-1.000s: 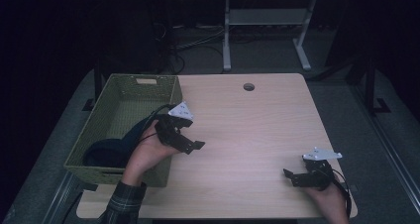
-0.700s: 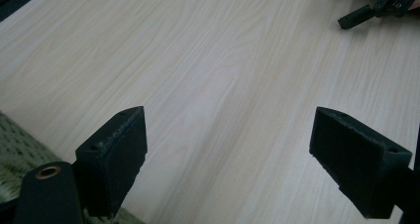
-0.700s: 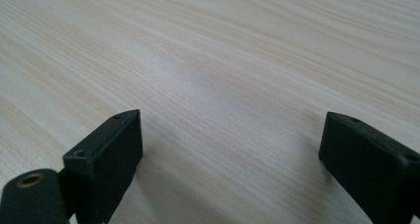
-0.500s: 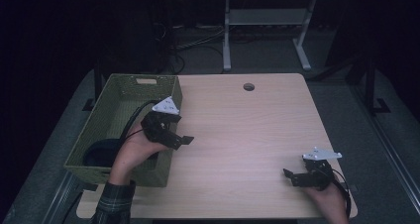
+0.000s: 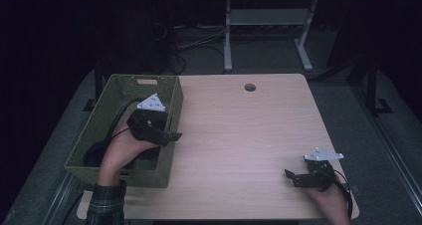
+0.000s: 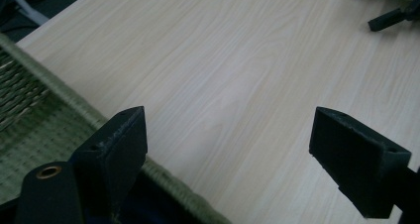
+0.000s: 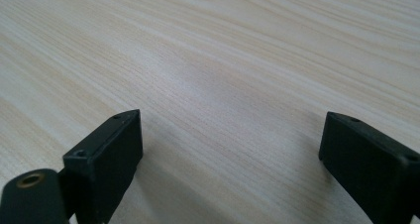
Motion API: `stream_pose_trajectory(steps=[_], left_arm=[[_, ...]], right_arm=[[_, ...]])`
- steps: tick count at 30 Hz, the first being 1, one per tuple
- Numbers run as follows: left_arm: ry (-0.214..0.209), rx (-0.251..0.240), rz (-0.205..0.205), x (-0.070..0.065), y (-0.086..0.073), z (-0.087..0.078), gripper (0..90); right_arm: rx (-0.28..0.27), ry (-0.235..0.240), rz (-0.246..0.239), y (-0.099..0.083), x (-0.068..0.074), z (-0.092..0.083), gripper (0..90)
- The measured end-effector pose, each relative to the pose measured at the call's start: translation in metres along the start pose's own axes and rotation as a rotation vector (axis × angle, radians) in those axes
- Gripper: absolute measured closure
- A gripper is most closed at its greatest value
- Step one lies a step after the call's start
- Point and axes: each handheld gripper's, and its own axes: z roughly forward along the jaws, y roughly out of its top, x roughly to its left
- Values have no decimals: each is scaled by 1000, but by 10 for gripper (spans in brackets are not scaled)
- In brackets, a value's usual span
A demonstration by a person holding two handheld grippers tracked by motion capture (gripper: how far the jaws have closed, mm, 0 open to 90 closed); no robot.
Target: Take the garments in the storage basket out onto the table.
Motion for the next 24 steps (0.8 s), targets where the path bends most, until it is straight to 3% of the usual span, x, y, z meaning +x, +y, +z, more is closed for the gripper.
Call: stream_pose_trajectory(steps=[15, 24], left_arm=[[93, 13, -49, 19, -18, -24, 147], [117, 22, -81, 28, -29, -32, 147]], right_arm=[[0, 0, -1, 0, 0, 0, 95], [0, 1, -2, 0, 0, 0, 95]])
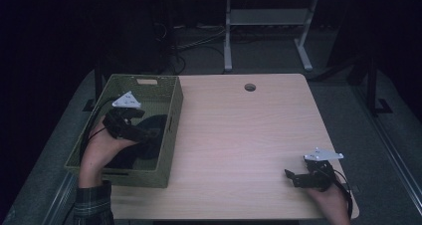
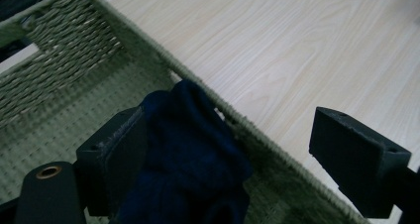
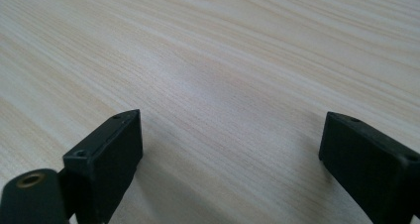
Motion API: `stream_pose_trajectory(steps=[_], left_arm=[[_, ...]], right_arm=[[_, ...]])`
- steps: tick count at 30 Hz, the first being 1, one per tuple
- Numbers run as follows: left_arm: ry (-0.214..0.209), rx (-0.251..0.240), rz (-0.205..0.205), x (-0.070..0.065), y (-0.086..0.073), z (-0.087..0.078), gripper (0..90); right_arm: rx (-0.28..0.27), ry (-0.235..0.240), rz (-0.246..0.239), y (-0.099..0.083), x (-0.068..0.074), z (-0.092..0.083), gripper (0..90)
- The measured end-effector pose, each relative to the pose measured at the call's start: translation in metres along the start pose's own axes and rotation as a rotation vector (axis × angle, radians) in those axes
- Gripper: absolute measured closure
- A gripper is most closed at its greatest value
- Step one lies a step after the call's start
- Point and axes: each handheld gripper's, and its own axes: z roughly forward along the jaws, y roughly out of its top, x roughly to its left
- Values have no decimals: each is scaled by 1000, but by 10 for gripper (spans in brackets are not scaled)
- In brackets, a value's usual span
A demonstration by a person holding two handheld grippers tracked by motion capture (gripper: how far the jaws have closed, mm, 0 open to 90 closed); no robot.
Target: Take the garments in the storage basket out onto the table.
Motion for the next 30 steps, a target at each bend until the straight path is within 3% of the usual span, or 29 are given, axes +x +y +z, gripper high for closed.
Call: stream_pose_trajectory(steps=[11, 30], left_arm=[[60, 45, -25, 12, -15, -6, 158], [82, 148, -36, 23, -31, 6, 247]], right_arm=[[1, 0, -2, 0, 0, 0, 95], [0, -1, 0, 0, 0, 0, 95]])
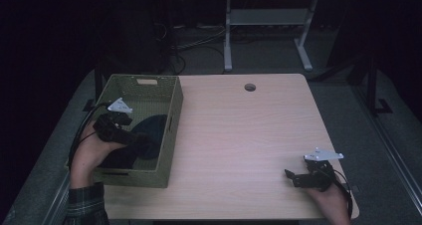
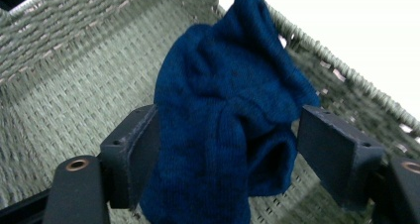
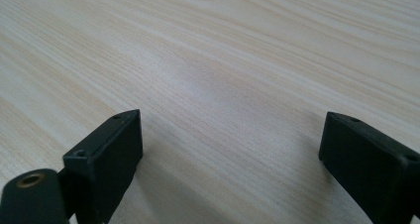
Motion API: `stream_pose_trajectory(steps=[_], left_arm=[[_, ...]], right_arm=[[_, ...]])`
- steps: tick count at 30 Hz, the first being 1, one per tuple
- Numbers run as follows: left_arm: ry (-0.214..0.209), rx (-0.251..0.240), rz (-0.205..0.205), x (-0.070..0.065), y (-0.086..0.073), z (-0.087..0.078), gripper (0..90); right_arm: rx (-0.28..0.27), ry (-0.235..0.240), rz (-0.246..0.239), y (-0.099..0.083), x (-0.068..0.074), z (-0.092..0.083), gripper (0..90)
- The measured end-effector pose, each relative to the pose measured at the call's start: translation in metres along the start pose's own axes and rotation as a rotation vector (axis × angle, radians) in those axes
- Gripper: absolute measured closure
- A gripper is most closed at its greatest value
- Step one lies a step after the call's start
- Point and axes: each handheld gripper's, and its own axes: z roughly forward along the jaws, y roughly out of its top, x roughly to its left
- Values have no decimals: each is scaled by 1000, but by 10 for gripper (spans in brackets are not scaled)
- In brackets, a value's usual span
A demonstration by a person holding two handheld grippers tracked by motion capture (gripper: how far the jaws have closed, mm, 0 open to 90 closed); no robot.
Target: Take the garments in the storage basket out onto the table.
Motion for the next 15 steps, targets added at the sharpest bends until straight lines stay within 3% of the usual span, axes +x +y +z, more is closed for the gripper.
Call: stream_pose_trajectory(steps=[15], left_arm=[[24, 97, 7, 3, -7, 13, 298]], right_arm=[[0, 0, 0, 0, 0, 0, 95]])
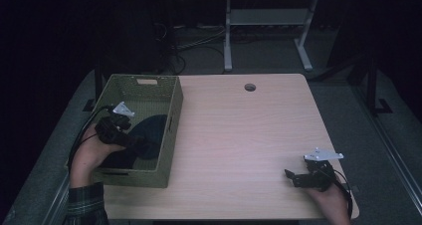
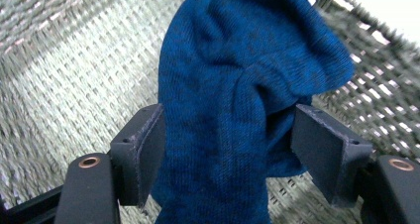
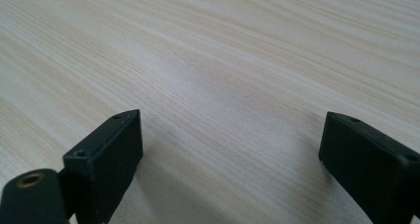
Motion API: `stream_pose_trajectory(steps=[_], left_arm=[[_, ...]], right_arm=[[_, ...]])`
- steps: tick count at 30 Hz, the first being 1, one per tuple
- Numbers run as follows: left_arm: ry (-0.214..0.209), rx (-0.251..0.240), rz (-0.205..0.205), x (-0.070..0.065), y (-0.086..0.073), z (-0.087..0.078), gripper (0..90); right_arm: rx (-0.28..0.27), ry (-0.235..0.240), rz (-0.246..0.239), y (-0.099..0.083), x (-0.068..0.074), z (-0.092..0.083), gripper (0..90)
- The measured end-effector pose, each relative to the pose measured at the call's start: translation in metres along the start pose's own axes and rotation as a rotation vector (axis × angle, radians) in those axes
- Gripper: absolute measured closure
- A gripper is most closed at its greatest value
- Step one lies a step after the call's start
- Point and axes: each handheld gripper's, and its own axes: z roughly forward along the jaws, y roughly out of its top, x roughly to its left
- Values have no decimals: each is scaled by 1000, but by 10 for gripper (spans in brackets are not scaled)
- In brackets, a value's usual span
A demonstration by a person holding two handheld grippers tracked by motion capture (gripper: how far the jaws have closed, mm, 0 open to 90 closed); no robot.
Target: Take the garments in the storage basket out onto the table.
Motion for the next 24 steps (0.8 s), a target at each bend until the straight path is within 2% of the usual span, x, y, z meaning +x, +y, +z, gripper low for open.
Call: stream_pose_trajectory(steps=[9, 16, 19, 21, 24], left_arm=[[-5, 68, -16, 3, -4, 10, 310], [-13, 88, -18, 4, -5, 14, 396], [-31, 99, -14, 3, -5, 15, 473], [-45, 106, -1, 2, -4, 16, 560], [-58, 119, -5, 1, -3, 17, 675]], right_arm=[[0, 0, 0, 0, 0, 0, 95], [0, 0, 0, 0, 0, 0, 95], [0, 0, 0, 0, 0, 0, 96], [0, 0, 0, 0, 0, 0, 95], [0, 0, 0, 0, 0, 0, 95]])
